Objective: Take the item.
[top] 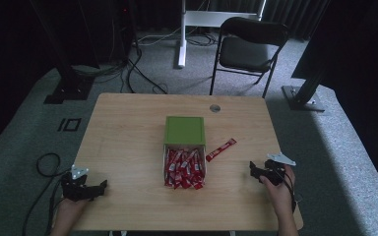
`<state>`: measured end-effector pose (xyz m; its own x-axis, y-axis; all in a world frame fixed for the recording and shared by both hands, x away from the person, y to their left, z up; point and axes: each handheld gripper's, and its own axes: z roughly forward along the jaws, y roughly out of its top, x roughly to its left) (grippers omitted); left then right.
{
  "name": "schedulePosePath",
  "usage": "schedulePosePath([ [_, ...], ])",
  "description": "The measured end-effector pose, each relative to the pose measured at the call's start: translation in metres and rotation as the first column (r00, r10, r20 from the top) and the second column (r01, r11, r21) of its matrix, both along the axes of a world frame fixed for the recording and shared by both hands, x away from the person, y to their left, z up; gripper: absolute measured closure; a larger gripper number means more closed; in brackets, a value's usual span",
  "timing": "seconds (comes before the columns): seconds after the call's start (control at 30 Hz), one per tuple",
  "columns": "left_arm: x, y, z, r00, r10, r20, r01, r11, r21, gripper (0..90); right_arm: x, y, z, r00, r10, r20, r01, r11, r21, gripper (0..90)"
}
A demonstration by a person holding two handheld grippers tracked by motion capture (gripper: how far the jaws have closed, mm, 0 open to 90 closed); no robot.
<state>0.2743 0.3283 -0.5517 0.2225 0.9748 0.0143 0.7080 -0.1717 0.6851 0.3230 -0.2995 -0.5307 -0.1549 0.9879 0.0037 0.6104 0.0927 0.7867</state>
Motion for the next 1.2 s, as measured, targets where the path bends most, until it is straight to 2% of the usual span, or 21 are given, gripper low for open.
schedulePosePath([
  [0.07, 0.000, 0.000, 0.000, 1.0000, 0.000, 0.000, 0.000, 1.0000, 0.000, 0.7, -0.004, 0.000, 0.000, 0.9998, -0.016, 0.011, 0.016, 0.9996, -0.024, 15.8],
  [0.23, 0.000, 0.000, 0.000, 1.0000, 0.000, 0.000, 0.000, 1.0000, 0.000, 0.7, -0.013, -0.001, -0.002, 0.9983, -0.057, 0.017, 0.057, 0.9977, -0.037, 15.7],
  [0.3, 0.000, 0.000, 0.000, 1.0000, 0.000, 0.000, 0.000, 1.0000, 0.000, 0.7, -0.017, -0.002, -0.002, 0.9975, -0.070, 0.014, 0.070, 0.9973, -0.022, 15.7],
  [0.43, 0.000, 0.000, 0.000, 1.0000, 0.000, 0.000, 0.000, 1.0000, 0.000, 0.7, -0.023, -0.004, -0.003, 0.9955, -0.093, 0.022, 0.093, 0.9953, -0.026, 15.7],
  [0.57, 0.000, 0.000, 0.000, 1.0000, 0.000, 0.000, 0.000, 1.0000, 0.000, 0.7, -0.032, -0.006, -0.005, 0.9946, -0.098, 0.032, 0.101, 0.9923, -0.073, 15.7],
  [0.67, 0.000, 0.000, 0.000, 1.0000, 0.000, 0.000, 0.000, 1.0000, 0.000, 0.7, -0.036, -0.005, -0.006, 0.9955, -0.094, 0.017, 0.095, 0.9932, -0.068, 15.7],
  [0.77, 0.000, 0.000, 0.000, 1.0000, 0.000, 0.000, 0.000, 1.0000, 0.000, 0.7, -0.041, -0.004, -0.008, 0.9959, -0.089, 0.016, 0.090, 0.9913, -0.096, 14.1],
  [0.93, 0.000, 0.000, 0.000, 1.0000, 0.000, 0.000, 0.000, 1.0000, 0.000, 0.7, -0.047, -0.001, -0.012, 0.9928, -0.120, 0.002, 0.120, 0.9886, -0.091, 13.5],
  [1.0, 0.000, 0.000, 0.000, 1.0000, 0.000, 0.000, 0.000, 1.0000, 0.000, 0.7, -0.049, 0.000, -0.012, 0.9917, -0.128, -0.012, 0.127, 0.9905, -0.054, 12.6],
  [1.07, 0.000, 0.000, 0.000, 1.0000, 0.000, 0.000, 0.000, 1.0000, 0.000, 0.7, -0.051, 0.002, -0.013, 0.9906, -0.136, -0.015, 0.135, 0.9886, -0.067, 12.6],
  [1.2, 0.000, 0.000, 0.000, 1.0000, 0.000, 0.000, 0.000, 1.0000, 0.000, 0.7, -0.055, 0.004, -0.016, 0.9891, -0.146, -0.022, 0.144, 0.9877, -0.060, 12.5],
])
